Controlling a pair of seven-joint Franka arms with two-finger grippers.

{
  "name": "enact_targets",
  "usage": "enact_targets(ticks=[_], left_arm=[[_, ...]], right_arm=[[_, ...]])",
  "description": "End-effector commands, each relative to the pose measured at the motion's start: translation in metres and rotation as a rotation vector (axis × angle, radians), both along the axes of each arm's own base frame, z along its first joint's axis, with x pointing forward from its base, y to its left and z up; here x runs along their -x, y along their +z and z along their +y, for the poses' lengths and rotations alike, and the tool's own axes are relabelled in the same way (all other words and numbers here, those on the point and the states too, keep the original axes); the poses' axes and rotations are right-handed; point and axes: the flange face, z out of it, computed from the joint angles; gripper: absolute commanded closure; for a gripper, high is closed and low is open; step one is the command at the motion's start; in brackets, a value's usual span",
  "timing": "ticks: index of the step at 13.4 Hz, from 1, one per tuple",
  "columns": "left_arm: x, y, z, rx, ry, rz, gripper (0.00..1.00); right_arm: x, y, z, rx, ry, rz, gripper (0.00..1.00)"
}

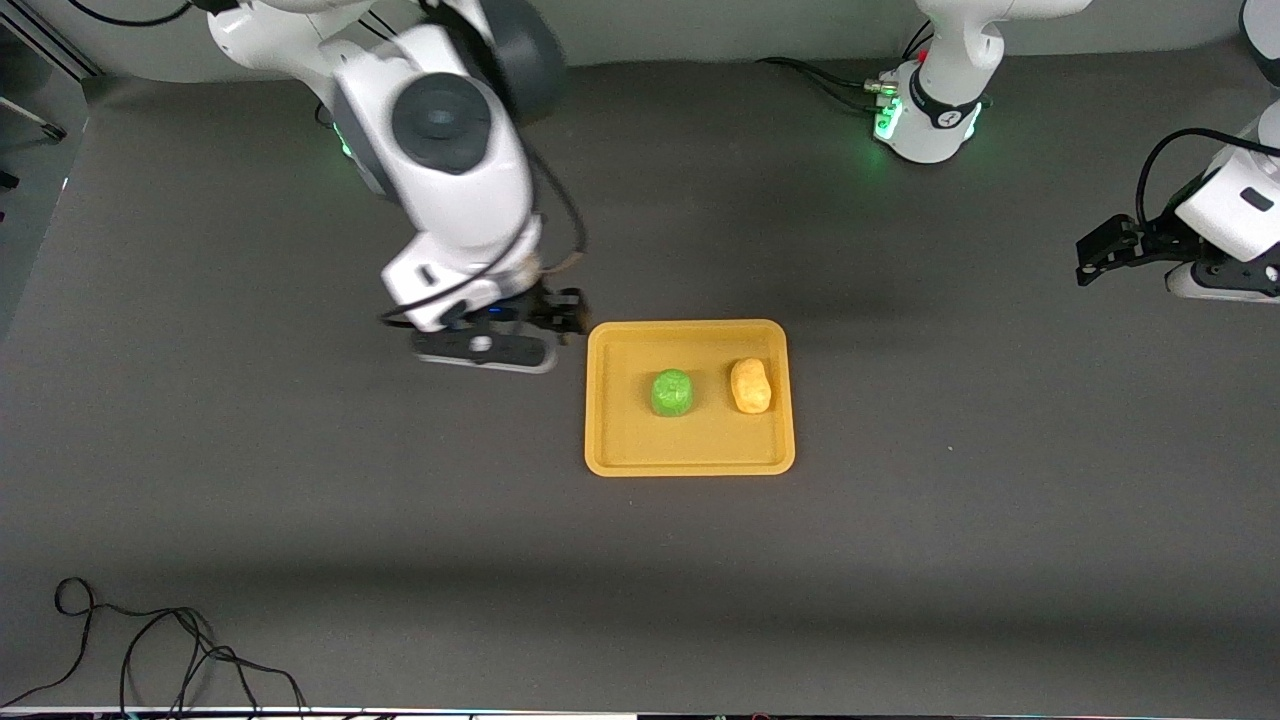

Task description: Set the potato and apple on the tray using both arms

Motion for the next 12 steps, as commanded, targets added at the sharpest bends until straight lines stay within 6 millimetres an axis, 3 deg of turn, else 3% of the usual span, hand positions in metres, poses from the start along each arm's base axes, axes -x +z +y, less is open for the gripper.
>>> enact_targets(ticks=[1,4,7,12], left_arm=[[-0.006,0.008,0.001,-0.015,-0.018,0.0,0.0],[-0.007,0.011,0.004,-0.015,-0.026,-0.006,0.0],[-0.008,0.014,0.004,-0.016,-0.043,-0.009,0.0],[-0.01,0.012,0.004,-0.017,-0.043,-0.007,0.0]], right_arm=[[0.017,0.016,-0.099,-0.037,0.035,0.052,0.0],[0.014,0.032,-0.202,-0.061,0.068,0.062,0.0],[0.01,0.031,-0.296,-0.074,0.067,0.077,0.0],[0.007,0.038,-0.388,-0.082,0.046,0.068,0.0]])
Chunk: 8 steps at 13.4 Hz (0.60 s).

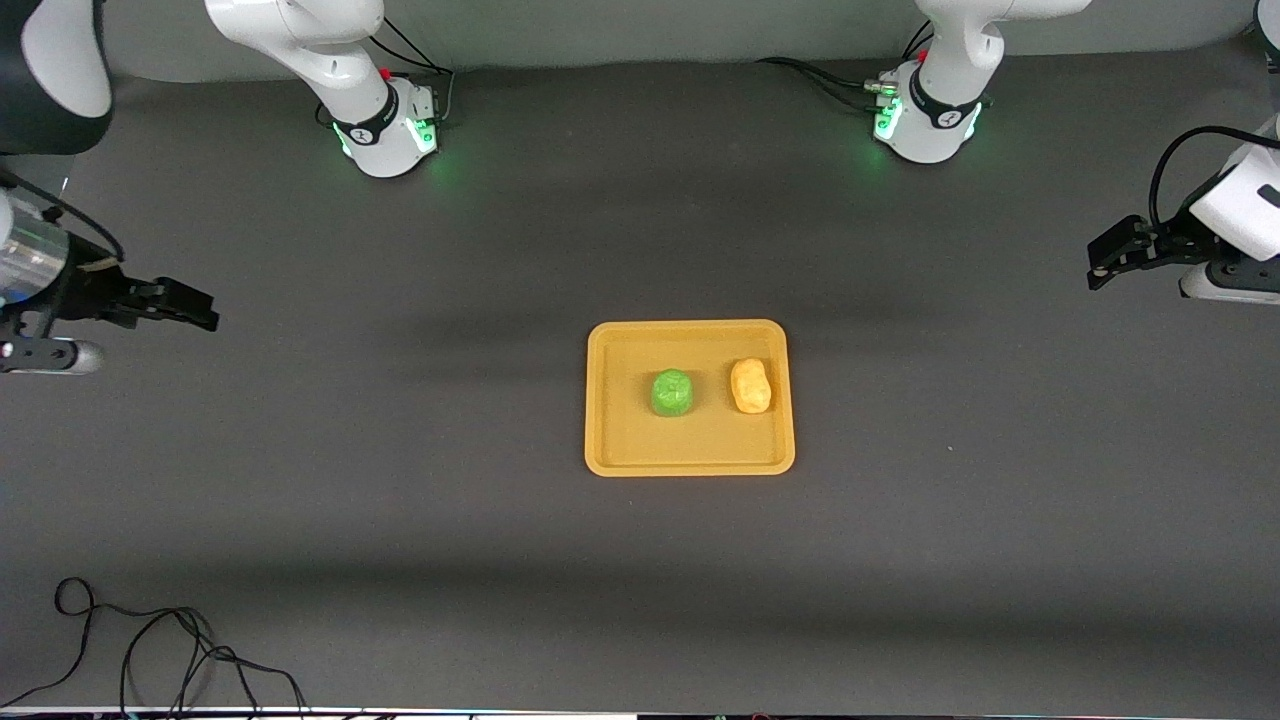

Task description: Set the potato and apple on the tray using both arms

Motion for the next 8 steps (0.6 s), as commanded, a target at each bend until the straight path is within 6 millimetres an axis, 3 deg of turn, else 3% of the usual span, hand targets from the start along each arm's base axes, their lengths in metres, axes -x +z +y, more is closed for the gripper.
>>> enact_targets(ticks=[1,2,8], left_arm=[[-0.003,0.006,0.006,-0.02,-0.012,0.009,0.0],[-0.002,0.008,0.013,-0.025,-0.006,0.012,0.0],[-0.001,0.01,0.012,-0.025,-0.015,0.023,0.0]], right_arm=[[0.006,0.006,-0.019,-0.018,0.015,-0.017,0.0],[0.007,0.006,-0.018,-0.018,0.018,-0.013,0.0],[0.009,0.013,0.001,-0.02,0.033,-0.007,0.0]])
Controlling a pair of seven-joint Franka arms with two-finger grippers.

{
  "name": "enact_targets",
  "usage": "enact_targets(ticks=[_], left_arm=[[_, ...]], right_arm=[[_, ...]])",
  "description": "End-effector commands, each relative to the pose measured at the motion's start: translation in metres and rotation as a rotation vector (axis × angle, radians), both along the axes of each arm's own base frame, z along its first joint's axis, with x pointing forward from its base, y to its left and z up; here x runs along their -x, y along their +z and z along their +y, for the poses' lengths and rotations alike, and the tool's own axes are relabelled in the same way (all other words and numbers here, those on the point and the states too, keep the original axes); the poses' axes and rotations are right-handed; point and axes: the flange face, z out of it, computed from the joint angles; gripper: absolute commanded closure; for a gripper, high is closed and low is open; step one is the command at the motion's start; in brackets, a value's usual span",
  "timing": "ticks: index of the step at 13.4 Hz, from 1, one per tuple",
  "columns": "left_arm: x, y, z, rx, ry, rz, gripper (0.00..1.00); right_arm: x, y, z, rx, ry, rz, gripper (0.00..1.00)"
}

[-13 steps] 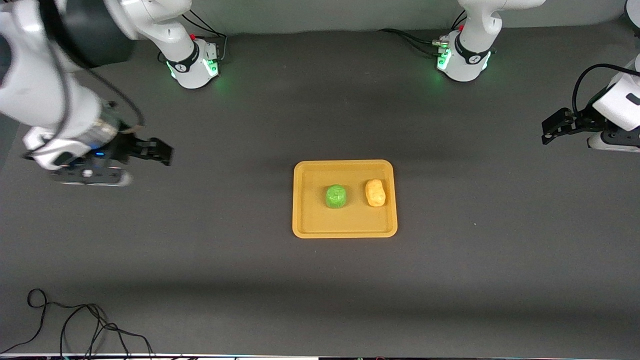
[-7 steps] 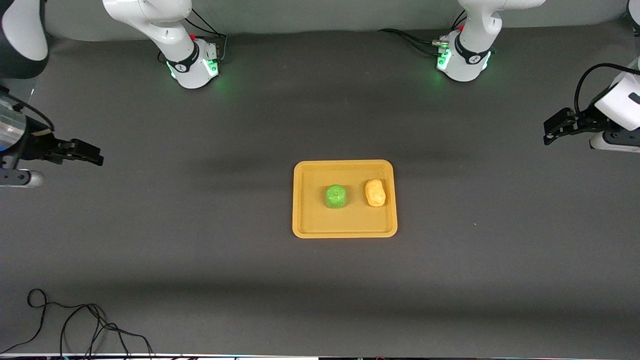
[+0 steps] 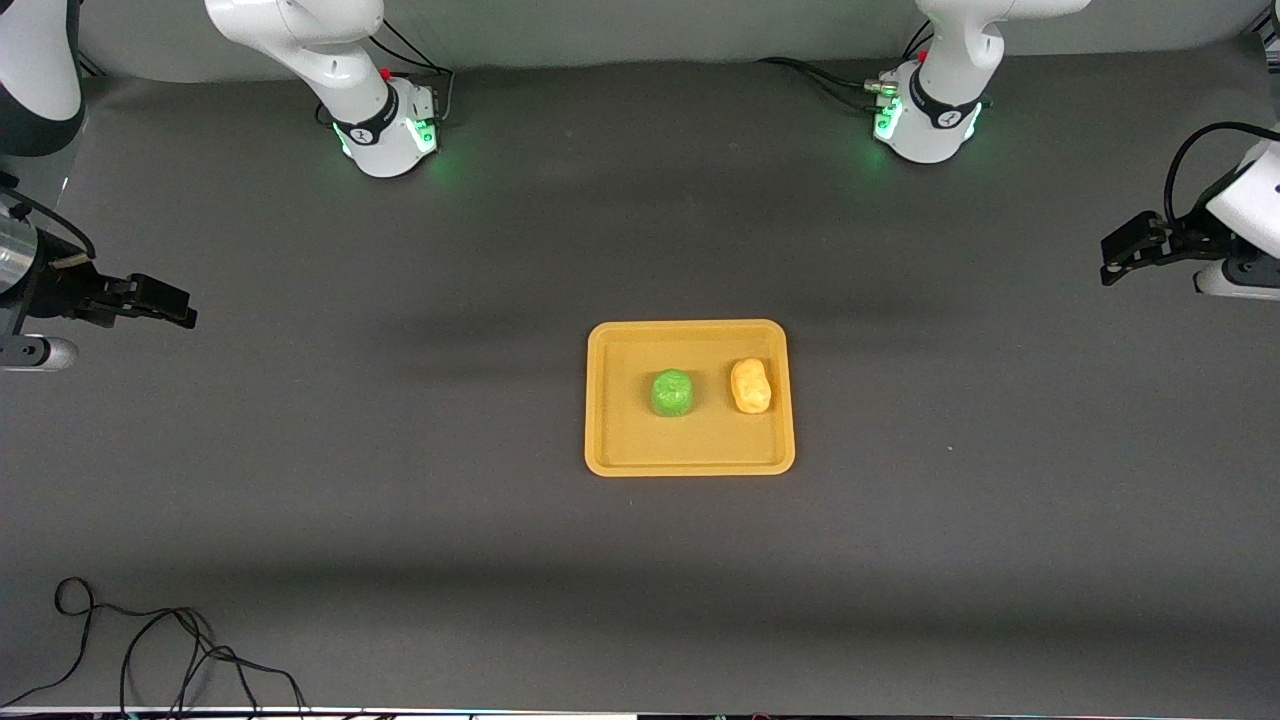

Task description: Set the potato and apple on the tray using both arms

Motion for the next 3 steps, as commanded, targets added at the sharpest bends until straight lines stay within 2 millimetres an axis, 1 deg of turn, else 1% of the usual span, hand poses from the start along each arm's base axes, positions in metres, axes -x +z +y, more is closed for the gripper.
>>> enact_targets(ticks=[1,3], left_arm=[[-0.0028,0.0051,0.0019,-0.014,-0.017,0.01,0.0],[-0.0032,0.0043,0.0019,-0.014,-0.018,0.011,0.0]], right_arm=[[0.0063,0.0071,0.0021,-0.018,0.001,-0.002,0.0],[0.0063,0.007,0.0023,-0.019,0.002,-0.002,0.0]])
